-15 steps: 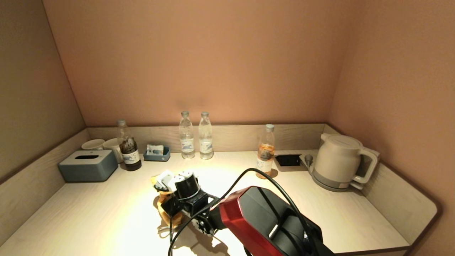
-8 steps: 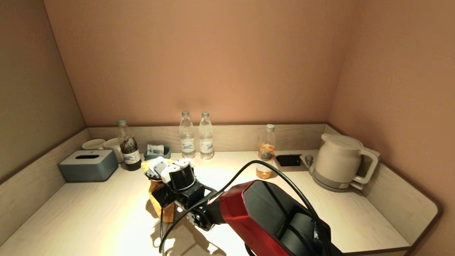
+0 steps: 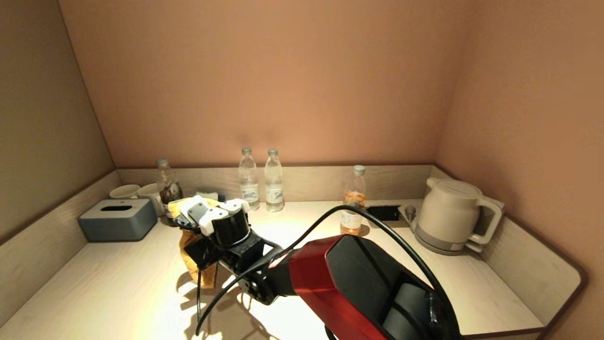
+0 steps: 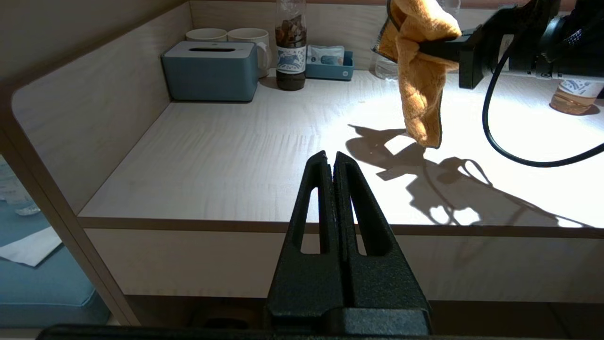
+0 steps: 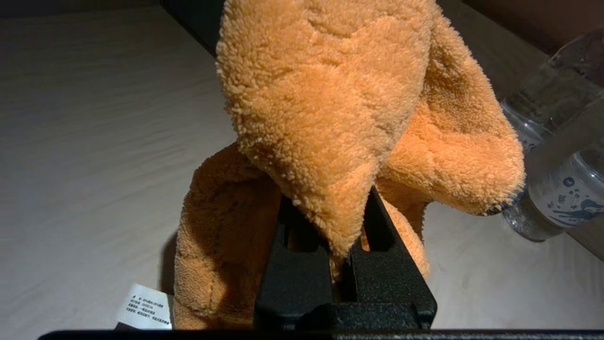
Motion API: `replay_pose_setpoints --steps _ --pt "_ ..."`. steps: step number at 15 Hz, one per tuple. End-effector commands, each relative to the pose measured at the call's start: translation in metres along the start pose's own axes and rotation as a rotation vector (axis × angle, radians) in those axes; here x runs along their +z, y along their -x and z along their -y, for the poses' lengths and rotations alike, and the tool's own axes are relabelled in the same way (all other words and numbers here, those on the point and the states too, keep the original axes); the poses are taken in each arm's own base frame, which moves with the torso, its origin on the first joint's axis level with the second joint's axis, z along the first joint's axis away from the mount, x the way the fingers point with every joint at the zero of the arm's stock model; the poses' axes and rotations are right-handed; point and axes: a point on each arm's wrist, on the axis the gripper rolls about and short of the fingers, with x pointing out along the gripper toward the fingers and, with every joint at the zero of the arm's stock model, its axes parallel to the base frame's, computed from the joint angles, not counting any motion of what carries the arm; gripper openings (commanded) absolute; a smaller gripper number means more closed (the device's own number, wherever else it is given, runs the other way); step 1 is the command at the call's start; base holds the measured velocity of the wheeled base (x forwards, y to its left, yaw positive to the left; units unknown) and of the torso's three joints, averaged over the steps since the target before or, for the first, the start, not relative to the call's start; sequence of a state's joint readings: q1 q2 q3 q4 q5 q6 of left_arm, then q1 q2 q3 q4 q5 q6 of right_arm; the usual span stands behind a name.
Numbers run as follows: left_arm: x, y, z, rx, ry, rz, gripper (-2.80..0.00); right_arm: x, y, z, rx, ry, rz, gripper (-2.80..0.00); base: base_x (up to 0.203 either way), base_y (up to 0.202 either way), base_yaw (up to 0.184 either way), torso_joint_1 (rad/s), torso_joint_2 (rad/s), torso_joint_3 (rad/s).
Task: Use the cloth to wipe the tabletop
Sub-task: Sweep the stains on the table
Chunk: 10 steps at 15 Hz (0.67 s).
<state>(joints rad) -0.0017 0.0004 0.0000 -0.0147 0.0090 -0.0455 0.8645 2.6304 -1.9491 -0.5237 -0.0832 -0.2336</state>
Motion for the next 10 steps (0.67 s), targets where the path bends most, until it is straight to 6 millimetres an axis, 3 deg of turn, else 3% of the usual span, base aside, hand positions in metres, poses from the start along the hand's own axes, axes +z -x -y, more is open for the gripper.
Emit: replay_pose_setpoints --steps 1,7,10 --pt "0.0001 0.0000 0.0000 0.000 0.000 0.001 -2.80 -0.0068 -0.0031 0.0008 -0.010 0.001 0.010 -2.80 0.000 0.000 0.000 0.000 0.00 0.000" --pt "0.0001 0.0000 0.0000 0.000 0.000 0.001 -2.80 -0.0121 -0.0065 -0.0038 0.014 -0.004 0.015 -2.80 0.000 0.000 0.000 0.000 0.00 0.000" --pt "0.0000 0.0000 0.0000 0.000 0.000 0.000 -2.80 -0.0049 -0.0068 -0.0022 -0.014 -0.011 0.091 -2.80 0.000 0.000 0.000 0.000 0.00 0.000"
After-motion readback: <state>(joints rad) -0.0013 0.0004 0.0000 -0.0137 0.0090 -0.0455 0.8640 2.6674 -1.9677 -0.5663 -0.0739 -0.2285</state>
